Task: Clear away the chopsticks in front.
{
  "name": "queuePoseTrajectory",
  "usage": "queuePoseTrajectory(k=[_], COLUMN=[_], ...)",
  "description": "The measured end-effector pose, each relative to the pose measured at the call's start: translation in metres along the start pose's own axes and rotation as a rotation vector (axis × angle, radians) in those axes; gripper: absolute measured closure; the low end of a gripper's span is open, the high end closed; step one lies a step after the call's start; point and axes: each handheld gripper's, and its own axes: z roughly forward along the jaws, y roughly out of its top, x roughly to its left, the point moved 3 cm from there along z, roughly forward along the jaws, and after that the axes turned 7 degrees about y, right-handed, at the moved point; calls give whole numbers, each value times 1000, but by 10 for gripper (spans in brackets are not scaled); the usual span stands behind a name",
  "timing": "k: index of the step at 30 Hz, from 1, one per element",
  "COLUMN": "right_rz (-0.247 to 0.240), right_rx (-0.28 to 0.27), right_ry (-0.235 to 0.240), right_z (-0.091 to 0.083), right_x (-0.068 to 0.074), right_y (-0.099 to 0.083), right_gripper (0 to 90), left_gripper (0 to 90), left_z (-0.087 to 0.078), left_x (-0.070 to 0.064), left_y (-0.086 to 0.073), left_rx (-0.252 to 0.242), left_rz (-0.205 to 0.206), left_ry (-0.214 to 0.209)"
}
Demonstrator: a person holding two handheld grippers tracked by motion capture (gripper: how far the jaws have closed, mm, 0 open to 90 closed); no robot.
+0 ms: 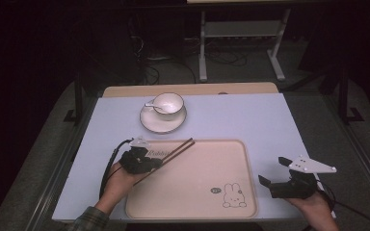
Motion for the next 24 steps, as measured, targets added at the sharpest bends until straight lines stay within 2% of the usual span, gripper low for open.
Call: queuePoseTrajectory(k=[5,11,22,24], right_rz=[0,-2,-1,0], right_rx=[1,3,2,2], right_ry=[0,2,2,2], right_z=[0,0,0,0], right_x=[0,0,0,0], right_y=[0,0,0,0], right_gripper=[11,11,11,11], left_gripper=[842,840,831,792], left_z=[11,19,19,17], left_x=[-7,-8,-9,-10], left_y=[-1,-4,-4,-1], left_rx=[32,53,54,43], left_rz=[22,23,31,36], left_ry=[5,22,24,16])
